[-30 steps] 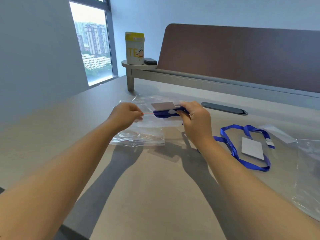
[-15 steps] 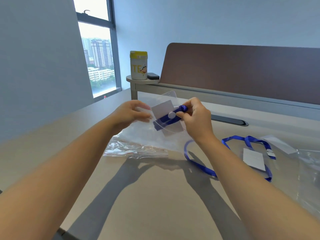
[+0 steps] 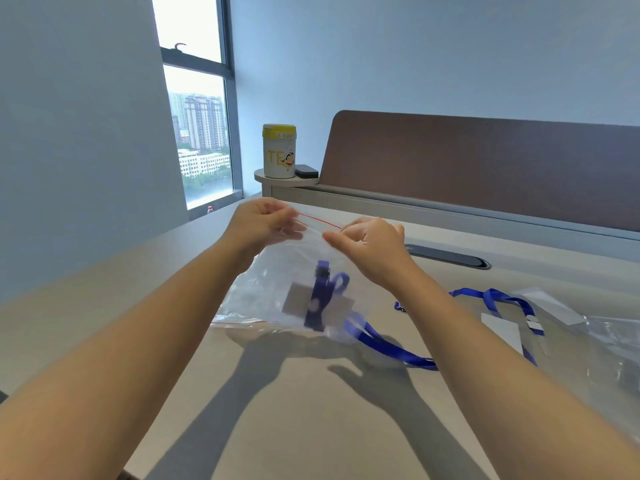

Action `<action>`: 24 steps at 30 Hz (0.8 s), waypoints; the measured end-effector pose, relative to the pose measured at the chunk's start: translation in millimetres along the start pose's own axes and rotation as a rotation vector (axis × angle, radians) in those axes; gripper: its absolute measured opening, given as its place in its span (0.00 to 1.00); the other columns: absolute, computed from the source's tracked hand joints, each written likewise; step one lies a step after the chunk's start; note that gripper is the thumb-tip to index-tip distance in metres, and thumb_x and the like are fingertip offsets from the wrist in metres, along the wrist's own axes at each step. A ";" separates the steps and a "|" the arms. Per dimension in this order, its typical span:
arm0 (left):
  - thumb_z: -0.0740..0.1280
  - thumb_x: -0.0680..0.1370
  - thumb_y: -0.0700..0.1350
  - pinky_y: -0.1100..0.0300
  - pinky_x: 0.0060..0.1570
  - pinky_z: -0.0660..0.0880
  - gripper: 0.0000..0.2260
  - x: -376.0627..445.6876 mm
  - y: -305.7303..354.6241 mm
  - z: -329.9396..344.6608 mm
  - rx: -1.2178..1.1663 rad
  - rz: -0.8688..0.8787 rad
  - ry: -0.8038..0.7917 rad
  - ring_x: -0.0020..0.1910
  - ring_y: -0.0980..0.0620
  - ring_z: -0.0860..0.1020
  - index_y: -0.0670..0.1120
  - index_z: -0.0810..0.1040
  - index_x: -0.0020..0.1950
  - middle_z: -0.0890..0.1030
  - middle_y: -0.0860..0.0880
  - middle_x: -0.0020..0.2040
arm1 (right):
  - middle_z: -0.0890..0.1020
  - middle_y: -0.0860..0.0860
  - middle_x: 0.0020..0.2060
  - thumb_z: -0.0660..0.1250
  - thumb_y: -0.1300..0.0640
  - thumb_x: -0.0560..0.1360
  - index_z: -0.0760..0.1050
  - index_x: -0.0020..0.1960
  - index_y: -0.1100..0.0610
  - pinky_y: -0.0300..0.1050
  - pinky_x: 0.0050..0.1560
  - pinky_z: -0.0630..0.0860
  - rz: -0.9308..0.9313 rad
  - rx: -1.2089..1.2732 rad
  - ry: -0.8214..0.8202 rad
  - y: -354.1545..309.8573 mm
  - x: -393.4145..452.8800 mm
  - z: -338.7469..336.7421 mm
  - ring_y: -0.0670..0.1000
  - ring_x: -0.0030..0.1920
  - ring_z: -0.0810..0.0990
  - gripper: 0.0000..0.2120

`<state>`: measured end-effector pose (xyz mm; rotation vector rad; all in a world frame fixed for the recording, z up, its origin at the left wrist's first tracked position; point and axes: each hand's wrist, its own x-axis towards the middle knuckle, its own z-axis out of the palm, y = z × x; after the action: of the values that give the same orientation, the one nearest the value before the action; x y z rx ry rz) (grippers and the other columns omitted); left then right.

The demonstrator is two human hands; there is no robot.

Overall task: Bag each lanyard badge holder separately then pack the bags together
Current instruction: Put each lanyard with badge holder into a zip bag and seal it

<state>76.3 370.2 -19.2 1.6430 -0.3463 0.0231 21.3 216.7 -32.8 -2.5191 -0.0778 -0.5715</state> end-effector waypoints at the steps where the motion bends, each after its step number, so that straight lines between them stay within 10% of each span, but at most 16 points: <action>1: 0.62 0.77 0.39 0.63 0.41 0.78 0.08 -1.1 1.3 0.7 0.032 0.018 -0.017 0.25 0.59 0.80 0.44 0.75 0.39 0.81 0.49 0.32 | 0.79 0.52 0.56 0.61 0.44 0.74 0.82 0.46 0.58 0.52 0.64 0.58 -0.006 -0.064 -0.005 -0.9 0.8 0.0 0.51 0.61 0.71 0.19; 7: 0.63 0.77 0.39 0.65 0.46 0.74 0.08 -12.7 8.1 0.0 0.226 0.095 -0.092 0.37 0.54 0.79 0.45 0.72 0.37 0.79 0.49 0.38 | 0.73 0.52 0.61 0.68 0.47 0.70 0.68 0.61 0.54 0.51 0.66 0.63 -0.007 -0.032 0.034 -14.4 2.3 6.3 0.51 0.61 0.70 0.23; 13: 0.66 0.75 0.38 0.64 0.44 0.74 0.08 -24.1 11.5 -18.1 0.276 0.109 -0.060 0.36 0.53 0.77 0.45 0.74 0.36 0.78 0.49 0.36 | 0.82 0.59 0.48 0.66 0.57 0.74 0.78 0.52 0.64 0.39 0.44 0.72 -0.039 0.195 -0.001 -27.5 -6.7 4.3 0.49 0.43 0.75 0.11; 24: 0.67 0.74 0.37 0.66 0.39 0.71 0.09 -37.6 11.4 -30.6 0.523 0.221 0.054 0.34 0.57 0.72 0.35 0.81 0.50 0.75 0.50 0.34 | 0.82 0.57 0.51 0.65 0.58 0.75 0.79 0.53 0.62 0.46 0.54 0.75 -0.025 0.213 0.005 -41.4 -17.8 6.9 0.48 0.46 0.75 0.11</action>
<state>43.6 407.3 -13.1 2.1061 -0.5087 0.3498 0.7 256.5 -24.6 -2.3122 -0.1603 -0.5498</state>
